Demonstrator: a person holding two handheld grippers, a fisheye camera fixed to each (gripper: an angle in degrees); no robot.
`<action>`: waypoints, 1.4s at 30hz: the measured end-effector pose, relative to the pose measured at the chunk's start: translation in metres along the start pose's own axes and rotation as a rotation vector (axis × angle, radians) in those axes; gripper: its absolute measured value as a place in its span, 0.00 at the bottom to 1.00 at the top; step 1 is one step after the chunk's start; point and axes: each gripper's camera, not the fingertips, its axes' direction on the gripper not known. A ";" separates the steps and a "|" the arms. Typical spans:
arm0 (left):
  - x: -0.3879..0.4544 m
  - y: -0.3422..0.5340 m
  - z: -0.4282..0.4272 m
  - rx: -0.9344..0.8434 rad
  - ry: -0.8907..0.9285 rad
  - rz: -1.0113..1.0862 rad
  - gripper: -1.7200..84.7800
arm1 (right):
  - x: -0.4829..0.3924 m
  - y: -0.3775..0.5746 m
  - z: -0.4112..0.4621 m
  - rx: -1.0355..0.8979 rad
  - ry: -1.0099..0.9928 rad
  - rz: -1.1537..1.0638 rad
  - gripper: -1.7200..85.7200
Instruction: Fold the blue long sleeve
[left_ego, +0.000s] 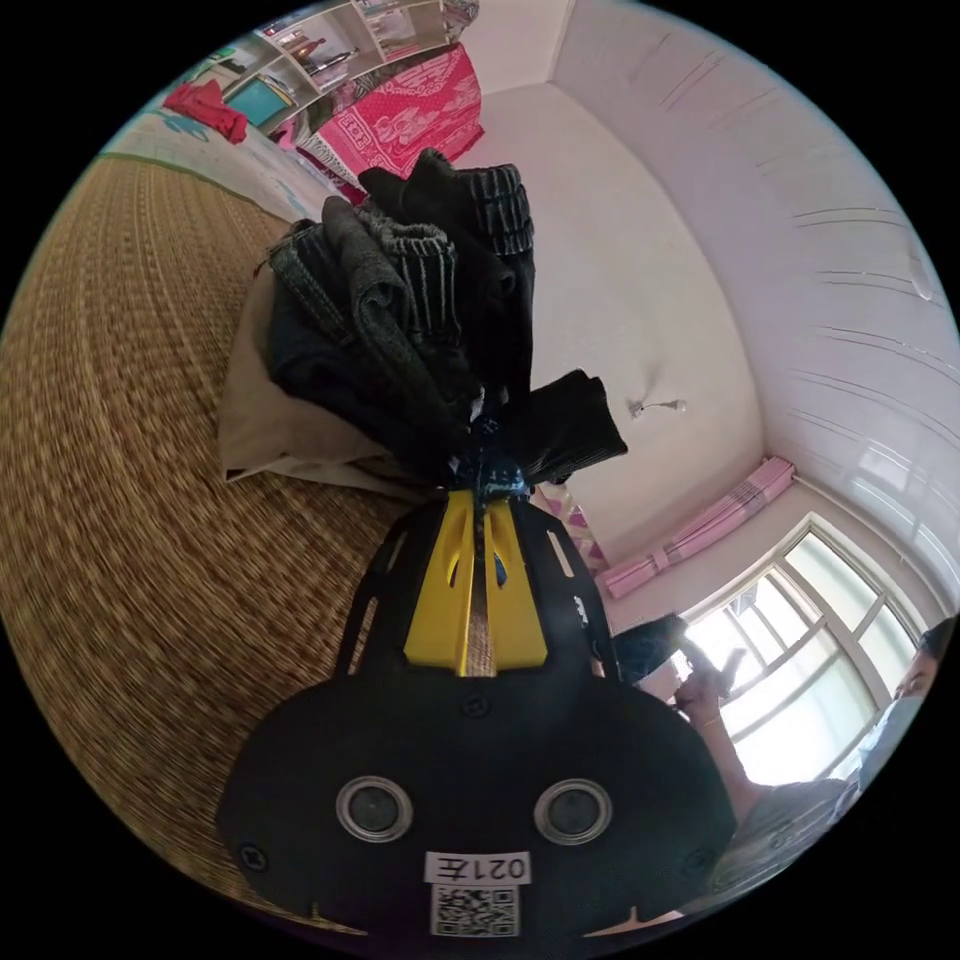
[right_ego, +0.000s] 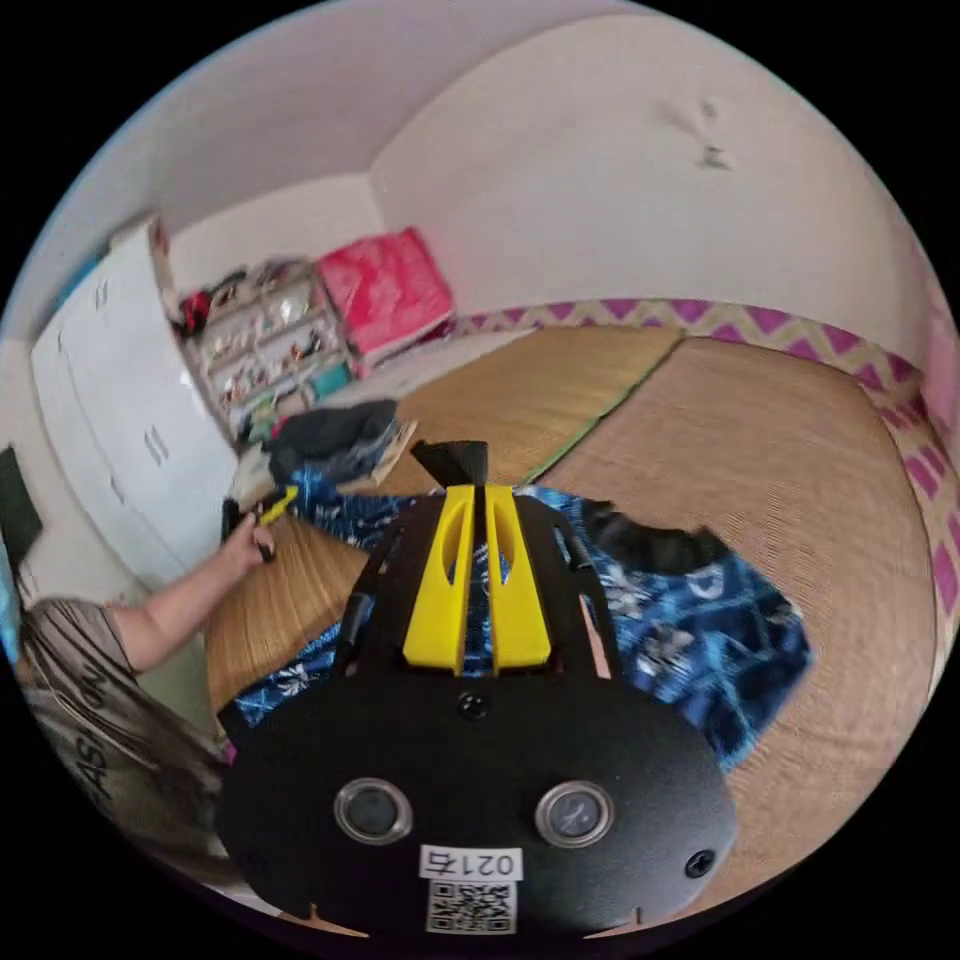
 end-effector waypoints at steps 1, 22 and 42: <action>0.003 0.003 0.003 -0.003 -0.011 0.000 0.01 | 0.018 0.008 -0.023 0.028 0.027 0.031 0.02; 0.066 -0.022 0.045 -0.012 -0.100 -0.082 0.01 | 0.317 0.540 -0.303 0.402 0.316 1.028 0.03; 0.370 -0.018 0.111 -0.671 0.195 0.483 0.15 | 0.064 0.516 -0.078 -0.321 -0.165 0.387 0.12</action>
